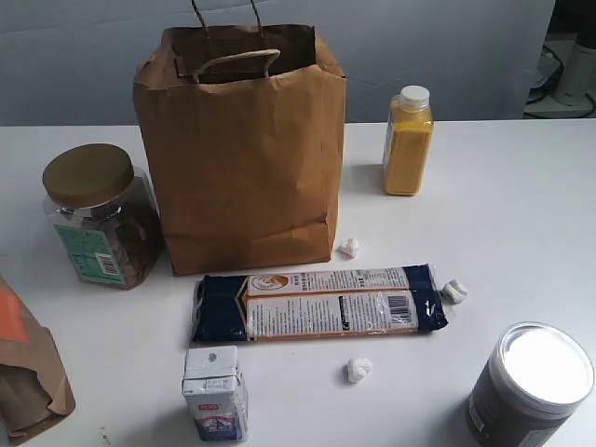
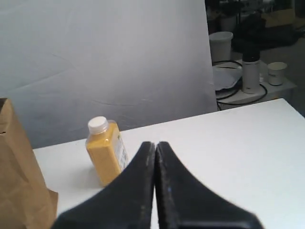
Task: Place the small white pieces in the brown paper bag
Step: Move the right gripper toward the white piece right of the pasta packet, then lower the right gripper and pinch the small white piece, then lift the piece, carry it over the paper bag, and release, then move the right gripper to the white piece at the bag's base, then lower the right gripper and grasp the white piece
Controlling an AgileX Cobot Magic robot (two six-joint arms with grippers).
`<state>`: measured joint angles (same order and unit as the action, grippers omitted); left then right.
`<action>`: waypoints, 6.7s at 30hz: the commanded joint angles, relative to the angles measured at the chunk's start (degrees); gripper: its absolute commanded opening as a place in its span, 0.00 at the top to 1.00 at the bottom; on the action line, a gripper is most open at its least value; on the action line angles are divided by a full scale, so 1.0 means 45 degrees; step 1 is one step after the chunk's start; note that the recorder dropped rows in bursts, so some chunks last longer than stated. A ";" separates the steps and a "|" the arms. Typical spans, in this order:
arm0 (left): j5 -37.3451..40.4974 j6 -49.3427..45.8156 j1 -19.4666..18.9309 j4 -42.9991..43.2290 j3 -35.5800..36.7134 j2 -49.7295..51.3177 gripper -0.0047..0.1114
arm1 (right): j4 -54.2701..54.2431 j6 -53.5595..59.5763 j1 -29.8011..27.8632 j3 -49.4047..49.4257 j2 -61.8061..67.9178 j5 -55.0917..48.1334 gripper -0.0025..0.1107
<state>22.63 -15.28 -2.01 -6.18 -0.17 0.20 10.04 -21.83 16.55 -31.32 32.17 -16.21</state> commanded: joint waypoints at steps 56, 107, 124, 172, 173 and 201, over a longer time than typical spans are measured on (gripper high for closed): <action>-0.0072 0.0027 0.0100 -0.0113 0.0037 -0.0044 0.96 | -0.2798 0.4524 0.2678 -0.9958 1.8789 -0.8844 0.55; -0.0072 0.0027 0.0100 -0.0113 0.0037 -0.0044 0.96 | -0.4048 0.4748 0.9780 -0.4613 0.9842 0.2024 0.98; -0.0072 0.0027 0.0100 -0.0113 0.0037 -0.0044 0.96 | -0.1084 0.4118 1.0354 -0.8788 1.1420 0.3674 0.98; -0.0072 0.0027 0.0100 -0.0113 0.0037 -0.0044 0.96 | 0.1822 0.0206 0.6046 -1.0612 1.1657 -0.5786 0.98; -0.0072 0.0027 0.0100 -0.0113 0.0037 -0.0044 0.96 | 0.1596 0.0381 0.5881 -1.0283 1.1634 -0.5753 0.98; -0.0072 0.0027 0.0100 -0.0113 0.0037 -0.0044 0.96 | -0.2804 0.3919 0.5206 -0.9060 1.7931 -0.2838 0.72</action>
<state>22.63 -15.28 -2.01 -6.18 -0.17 0.20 -1.74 -4.74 40.59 -72.17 111.88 -31.36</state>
